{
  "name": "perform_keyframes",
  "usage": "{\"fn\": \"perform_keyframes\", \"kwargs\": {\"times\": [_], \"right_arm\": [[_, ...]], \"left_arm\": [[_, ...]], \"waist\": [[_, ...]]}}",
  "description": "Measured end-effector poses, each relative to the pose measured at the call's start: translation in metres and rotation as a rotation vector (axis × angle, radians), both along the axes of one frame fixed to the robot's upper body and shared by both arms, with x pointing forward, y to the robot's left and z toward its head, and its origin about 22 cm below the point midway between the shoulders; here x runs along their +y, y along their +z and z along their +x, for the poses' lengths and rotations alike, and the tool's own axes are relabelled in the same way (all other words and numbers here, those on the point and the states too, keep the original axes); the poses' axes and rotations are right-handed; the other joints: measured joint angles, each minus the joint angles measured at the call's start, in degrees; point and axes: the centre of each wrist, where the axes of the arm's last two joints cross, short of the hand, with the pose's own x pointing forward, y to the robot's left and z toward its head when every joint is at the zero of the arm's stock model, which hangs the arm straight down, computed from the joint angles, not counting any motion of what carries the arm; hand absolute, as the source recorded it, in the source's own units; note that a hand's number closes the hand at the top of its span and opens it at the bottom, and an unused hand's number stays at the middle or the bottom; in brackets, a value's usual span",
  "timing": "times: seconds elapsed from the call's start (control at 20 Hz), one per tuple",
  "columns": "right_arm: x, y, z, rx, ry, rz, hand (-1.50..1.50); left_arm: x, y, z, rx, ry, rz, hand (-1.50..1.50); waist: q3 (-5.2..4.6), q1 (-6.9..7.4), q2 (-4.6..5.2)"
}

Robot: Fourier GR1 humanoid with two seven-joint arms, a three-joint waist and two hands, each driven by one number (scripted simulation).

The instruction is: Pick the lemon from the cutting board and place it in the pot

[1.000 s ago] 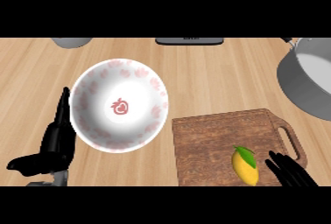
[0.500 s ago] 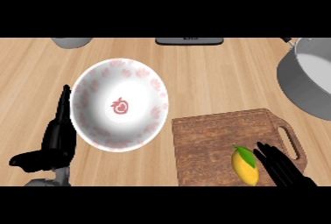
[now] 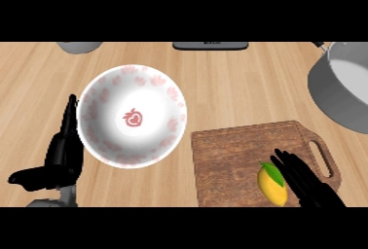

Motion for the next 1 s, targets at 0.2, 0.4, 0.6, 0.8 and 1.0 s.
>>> {"fn": "perform_keyframes", "kwargs": {"times": [0.2, 0.4, 0.6, 0.8, 1.0], "right_arm": [[0.008, -0.004, 0.011, -0.093, 0.012, -0.017, 1.50], [0.010, -0.007, 0.016, -0.186, 0.018, -0.016, 1.50], [0.005, -0.008, 0.020, -0.226, 0.023, -0.021, 1.50], [0.002, -0.007, 0.017, -0.278, 0.019, -0.015, 1.50], [-0.012, -0.004, 0.050, -0.236, -0.283, -0.020, 1.50]], "left_arm": [[-0.003, 0.000, 0.000, -0.008, 0.001, 0.002, 0.00], [-0.003, 0.000, 0.000, -0.009, -0.001, 0.001, 0.00], [0.001, -0.001, -0.006, 0.005, -0.007, 0.002, 0.00], [-0.001, -0.001, -0.005, 0.001, -0.002, 0.006, 0.00], [-0.008, 0.007, -0.001, -0.020, -0.027, -0.003, 0.00]], "waist": [[0.07, 0.03, -0.09], [-0.09, -0.04, -0.19], [-0.21, -0.06, -0.19], [-0.12, -0.13, -0.20], [-0.30, 1.27, 1.03]]}}
